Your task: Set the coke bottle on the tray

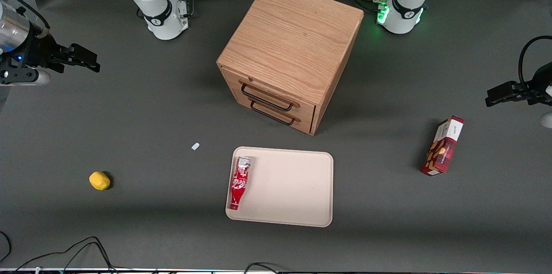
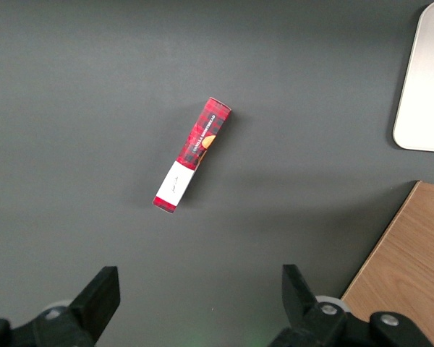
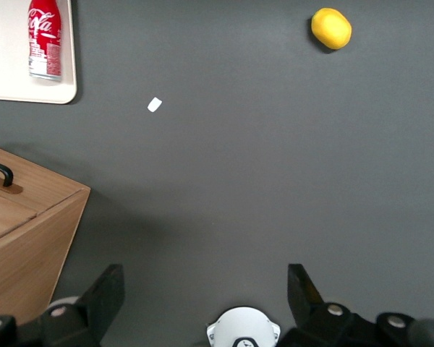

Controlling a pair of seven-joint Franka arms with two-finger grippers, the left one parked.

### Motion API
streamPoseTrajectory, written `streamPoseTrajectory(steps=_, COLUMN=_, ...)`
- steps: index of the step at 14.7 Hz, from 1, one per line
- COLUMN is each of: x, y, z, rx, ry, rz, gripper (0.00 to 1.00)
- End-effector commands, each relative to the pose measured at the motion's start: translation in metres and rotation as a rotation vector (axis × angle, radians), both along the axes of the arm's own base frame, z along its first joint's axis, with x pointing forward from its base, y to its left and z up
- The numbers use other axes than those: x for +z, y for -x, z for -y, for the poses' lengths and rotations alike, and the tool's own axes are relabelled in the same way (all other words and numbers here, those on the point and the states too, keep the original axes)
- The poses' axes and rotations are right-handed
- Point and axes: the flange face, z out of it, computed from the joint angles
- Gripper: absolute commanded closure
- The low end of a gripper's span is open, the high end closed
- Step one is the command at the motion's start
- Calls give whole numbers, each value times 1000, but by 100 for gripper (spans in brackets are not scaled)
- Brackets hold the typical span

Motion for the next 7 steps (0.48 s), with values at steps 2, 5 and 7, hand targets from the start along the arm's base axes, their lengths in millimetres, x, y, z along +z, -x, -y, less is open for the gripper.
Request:
streamPoseTrajectory(steps=2, x=-4, y=-16, z=-2, rx=30, ry=9, rz=14, gripper=0)
streamPoseTrajectory(steps=5, x=-4, y=-16, z=-1, rx=30, ry=5, rz=16, gripper=0)
streamPoseTrajectory(steps=7, x=-4, y=-17, z=4, rx=20, ry=-11, rz=15, gripper=0)
